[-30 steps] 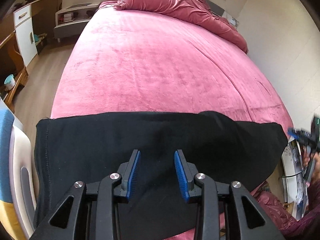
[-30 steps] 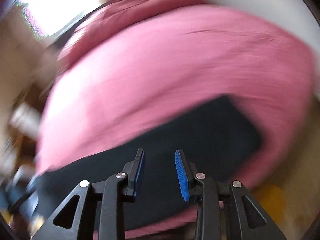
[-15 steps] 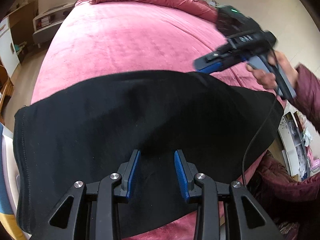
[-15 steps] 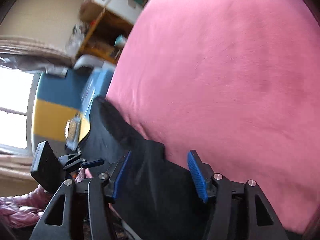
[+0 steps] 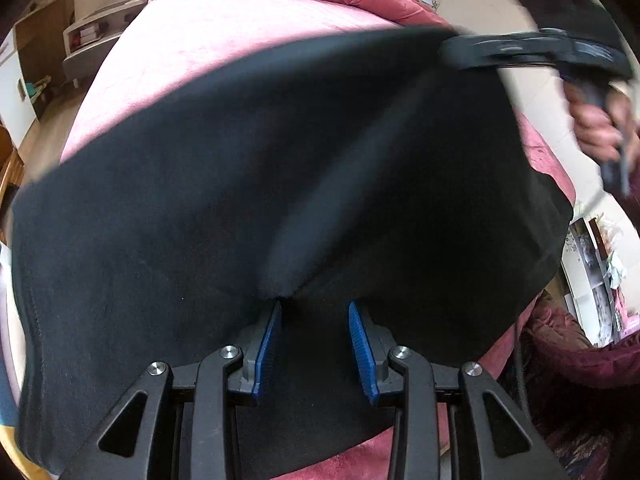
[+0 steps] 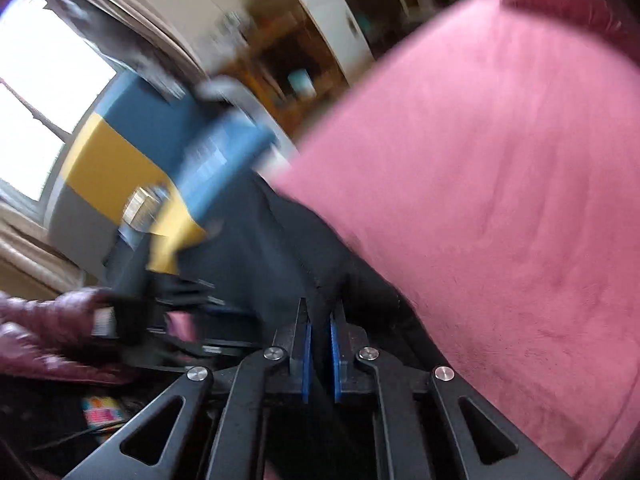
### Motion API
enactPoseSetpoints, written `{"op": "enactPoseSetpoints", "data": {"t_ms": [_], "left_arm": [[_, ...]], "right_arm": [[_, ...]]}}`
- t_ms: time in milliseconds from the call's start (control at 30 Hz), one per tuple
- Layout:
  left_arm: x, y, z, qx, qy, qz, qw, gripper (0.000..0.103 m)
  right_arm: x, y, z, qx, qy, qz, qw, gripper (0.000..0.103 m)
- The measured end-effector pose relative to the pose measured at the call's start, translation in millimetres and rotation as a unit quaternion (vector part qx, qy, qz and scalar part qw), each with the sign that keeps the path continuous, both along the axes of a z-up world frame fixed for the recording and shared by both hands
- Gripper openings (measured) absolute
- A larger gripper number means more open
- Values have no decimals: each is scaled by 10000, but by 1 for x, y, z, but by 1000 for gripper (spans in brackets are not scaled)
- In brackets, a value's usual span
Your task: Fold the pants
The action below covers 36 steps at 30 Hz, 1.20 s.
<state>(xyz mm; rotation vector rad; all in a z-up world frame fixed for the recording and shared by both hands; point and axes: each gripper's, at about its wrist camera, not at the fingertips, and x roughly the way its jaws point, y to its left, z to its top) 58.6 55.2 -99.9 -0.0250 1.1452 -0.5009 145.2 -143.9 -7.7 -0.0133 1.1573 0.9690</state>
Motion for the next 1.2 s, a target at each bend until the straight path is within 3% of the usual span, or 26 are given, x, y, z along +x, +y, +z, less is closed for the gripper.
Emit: {"op": "enactPoseSetpoints", "data": {"t_ms": [67,167,300,467,567,667,767,867,933,1000,1100,1133,1200], "left_arm": [[3,-1,-1,125,34,42,9999,36],[5,-4,-1,186,18,102,9998,36],[2,-5,-2,216,27,175,9996,36],[-4,4,-4,216,19,215,9995,36],[-10,1,-6,230,12,211,9995,36],[-9,-2,-4,226,-31,215,9995,36],[-10,1,3,288,-111,252,9992,36],[-9,8,2,247,-74,354,9990,36],[-8,10,0,179,-36,376,9991,36],[-8,11,0,186,-45,366,9991,36],[-8,8,-1,229,-51,312,9992,36],[-8,8,-3,249,-46,314,9992,36],[-7,11,-3,251,-47,331,9991,36]], "right_arm": [[-15,-11,1,-196,-295,-202,9992,16],[-17,-36,-19,-401,34,-852,9956,39],[-13,-72,-37,-188,376,-1511,9876,39],[12,-90,-45,299,797,-1736,9811,39],[37,-67,-68,396,1260,-1537,9793,52],[56,-34,-84,19,1294,-1195,9844,52],[62,3,-89,-179,1240,-518,9908,33],[59,20,-81,-91,1236,53,9923,33],[59,17,-82,34,1435,258,9893,42],[61,11,-87,188,1550,206,9875,52],[79,3,-103,345,1720,-473,9834,57],[83,3,-109,334,1721,-661,9823,56],[84,4,-115,304,1654,-836,9822,40]]}}
